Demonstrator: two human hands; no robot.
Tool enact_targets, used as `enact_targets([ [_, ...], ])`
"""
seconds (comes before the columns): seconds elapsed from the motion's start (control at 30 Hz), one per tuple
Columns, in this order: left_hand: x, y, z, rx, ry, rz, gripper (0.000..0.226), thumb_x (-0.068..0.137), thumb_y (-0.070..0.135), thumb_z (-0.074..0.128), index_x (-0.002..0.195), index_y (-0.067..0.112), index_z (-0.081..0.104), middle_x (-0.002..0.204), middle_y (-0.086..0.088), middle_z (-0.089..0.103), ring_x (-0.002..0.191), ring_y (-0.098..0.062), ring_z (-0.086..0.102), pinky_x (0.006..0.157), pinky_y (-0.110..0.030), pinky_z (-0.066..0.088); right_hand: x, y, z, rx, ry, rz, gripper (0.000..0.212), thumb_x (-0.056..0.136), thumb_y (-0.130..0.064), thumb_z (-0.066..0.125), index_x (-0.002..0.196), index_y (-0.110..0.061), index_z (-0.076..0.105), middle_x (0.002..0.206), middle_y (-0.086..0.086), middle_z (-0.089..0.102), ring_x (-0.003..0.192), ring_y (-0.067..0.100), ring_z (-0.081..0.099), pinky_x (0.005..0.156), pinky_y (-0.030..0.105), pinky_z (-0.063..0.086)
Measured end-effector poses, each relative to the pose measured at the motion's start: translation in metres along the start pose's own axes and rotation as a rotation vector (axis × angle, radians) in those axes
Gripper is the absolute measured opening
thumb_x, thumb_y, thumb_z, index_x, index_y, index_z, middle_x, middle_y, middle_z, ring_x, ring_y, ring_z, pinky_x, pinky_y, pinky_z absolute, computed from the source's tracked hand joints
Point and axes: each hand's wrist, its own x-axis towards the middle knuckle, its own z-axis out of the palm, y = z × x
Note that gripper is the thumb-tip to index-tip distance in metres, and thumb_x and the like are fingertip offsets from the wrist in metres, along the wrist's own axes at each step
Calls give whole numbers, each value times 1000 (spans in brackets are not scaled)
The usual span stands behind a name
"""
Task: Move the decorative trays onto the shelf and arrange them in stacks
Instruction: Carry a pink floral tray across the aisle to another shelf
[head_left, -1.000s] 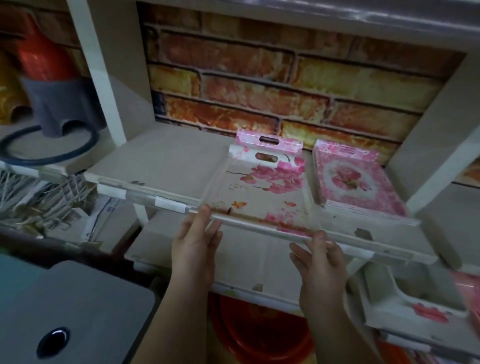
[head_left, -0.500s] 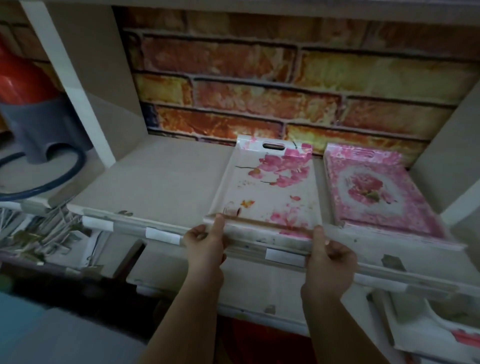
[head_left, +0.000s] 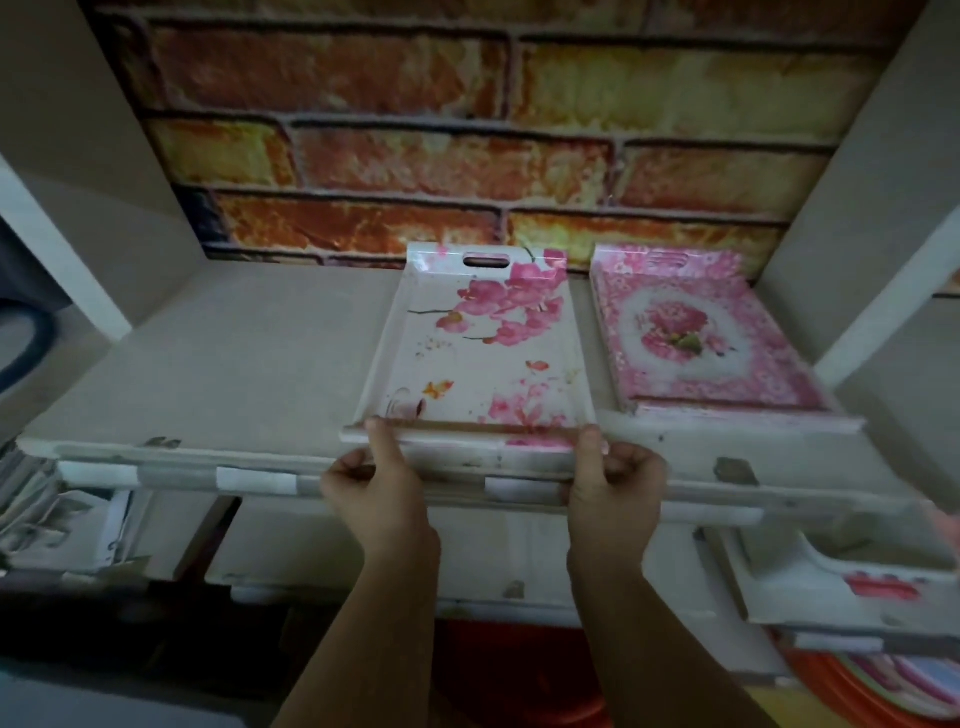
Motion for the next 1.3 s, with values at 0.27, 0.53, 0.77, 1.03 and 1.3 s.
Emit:
enact_targets([
  [0.27, -42, -15, -34, -3, -221, -195, 42, 99, 63, 64, 98, 24, 50, 97, 0, 60, 84, -18, 61, 88, -41, 56, -69, -23, -72, -39, 34, -12, 29, 97, -45, 74, 113, -29, 57, 110, 0, 68, 77, 20, 77, 76, 40, 62],
  [0.53, -133, -60, -56, 186, -560, -215, 45, 105, 62, 55, 86, 22, 49, 87, -3, 54, 79, -25, 63, 75, -42, 55, -113, -33, -194, -94, 302, 0, 35, 99, -49, 72, 120, -22, 61, 114, 4, 72, 94, 19, 77, 83, 41, 63],
  [0.77, -257, -89, -38, 351, -1022, -114, 47, 89, 79, 56, 100, 33, 64, 100, 3, 69, 95, -22, 73, 89, -49, 61, -120, -48, -325, -14, 551, -61, 44, 95, -60, 72, 129, -33, 65, 126, -4, 70, 113, 17, 71, 92, 41, 60],
  [1.03, -450, -153, -24, 466, -1392, -56, 80, 71, 87, 58, 137, 42, 58, 129, 15, 70, 117, -17, 70, 106, -51, 56, -123, -85, -515, 78, 792, -98, 47, 102, -47, 68, 144, -27, 63, 125, -19, 62, 113, -3, 61, 94, 24, 48],
  [1.3, -638, -250, -42, 559, -1673, -100, 78, 71, 93, 58, 141, 58, 54, 152, 9, 60, 132, -19, 62, 111, -55, 52, -146, -80, -724, 83, 1024, -11, 64, 92, -71, 68, 150, -48, 54, 160, -11, 45, 131, 11, 50, 97, 35, 45],
])
